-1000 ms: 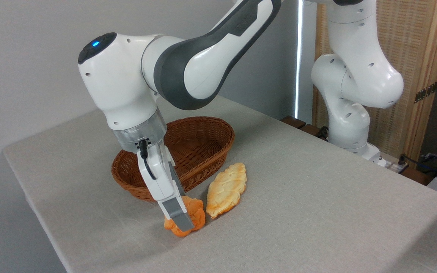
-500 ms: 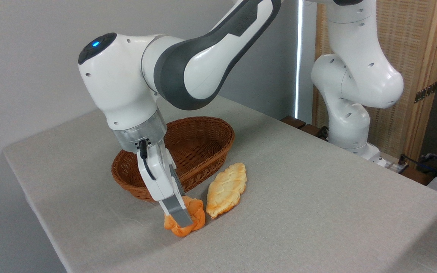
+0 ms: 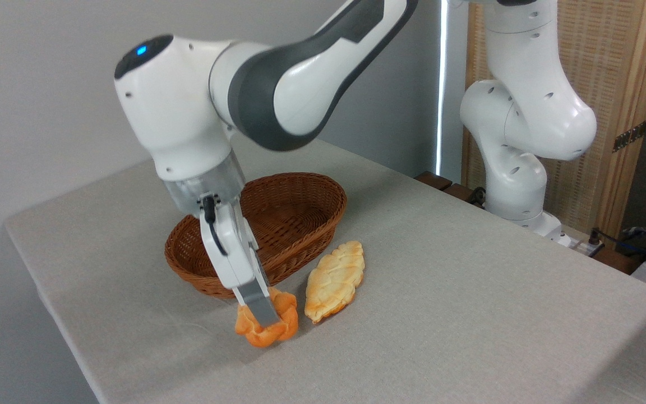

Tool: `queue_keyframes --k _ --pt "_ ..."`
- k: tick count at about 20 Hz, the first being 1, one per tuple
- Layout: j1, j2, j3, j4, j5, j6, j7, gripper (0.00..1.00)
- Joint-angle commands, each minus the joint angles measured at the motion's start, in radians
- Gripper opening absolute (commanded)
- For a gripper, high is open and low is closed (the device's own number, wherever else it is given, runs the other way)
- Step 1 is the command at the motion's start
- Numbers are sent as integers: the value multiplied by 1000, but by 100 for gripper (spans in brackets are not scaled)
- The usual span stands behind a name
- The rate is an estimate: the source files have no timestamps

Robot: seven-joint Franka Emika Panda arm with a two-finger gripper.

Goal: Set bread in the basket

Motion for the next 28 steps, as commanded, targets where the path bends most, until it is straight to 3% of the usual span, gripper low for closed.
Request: queue_keyframes --k 1,6,9,12,14,15,22,28 --pt "-6 -47 3 -2 -28 -3 -17 44" --pt "-6 -115 -23 -2 -125 -25 -47 49" --pt "-6 -127 -75 3 -133 -23 -196 56" --pt "-6 -126 -132 17 -131 -23 -323 70" --pt "-6 -124 -156 17 -131 -23 -389 94" --pt "-6 -124 -164 17 -131 -23 -429 100" --pt "-6 -129 -179 18 -131 -31 -468 100" --pt "3 -167 -135 20 -131 -83 -460 100"
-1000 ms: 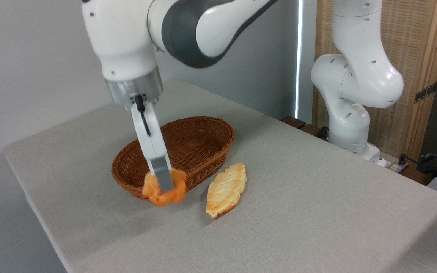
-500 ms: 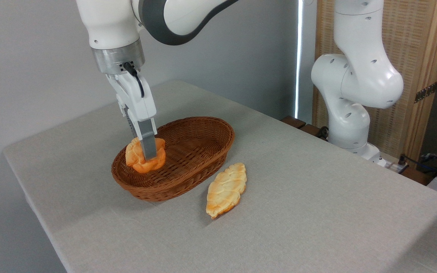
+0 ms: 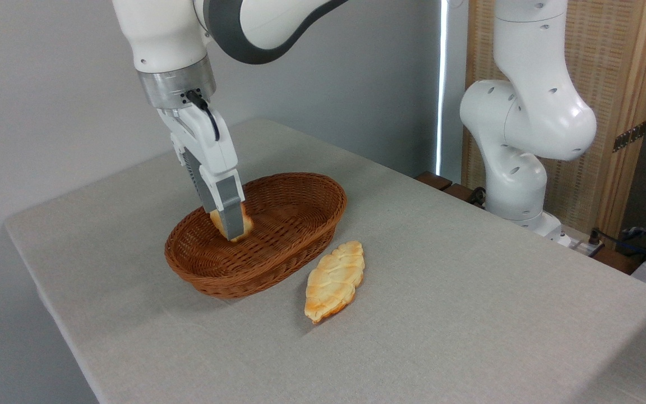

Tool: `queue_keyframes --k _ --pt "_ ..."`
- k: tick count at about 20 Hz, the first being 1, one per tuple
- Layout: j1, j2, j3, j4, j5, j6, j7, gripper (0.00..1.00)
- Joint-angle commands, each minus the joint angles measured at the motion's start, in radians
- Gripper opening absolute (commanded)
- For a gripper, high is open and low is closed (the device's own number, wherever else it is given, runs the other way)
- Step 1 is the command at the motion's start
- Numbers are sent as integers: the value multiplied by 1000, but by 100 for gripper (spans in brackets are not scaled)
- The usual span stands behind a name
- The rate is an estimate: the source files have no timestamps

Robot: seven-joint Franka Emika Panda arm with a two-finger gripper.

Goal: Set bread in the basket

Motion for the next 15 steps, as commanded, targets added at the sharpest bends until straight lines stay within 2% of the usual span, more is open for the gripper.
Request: queue_keyframes --k 1,4,6,15 --pt "6 -60 71 17 -12 -50 4 100" --pt "6 -108 157 31 -6 -136 54 100" --pt "6 -112 209 31 -13 -149 98 100" --pt "7 -114 214 33 -12 -150 98 100"
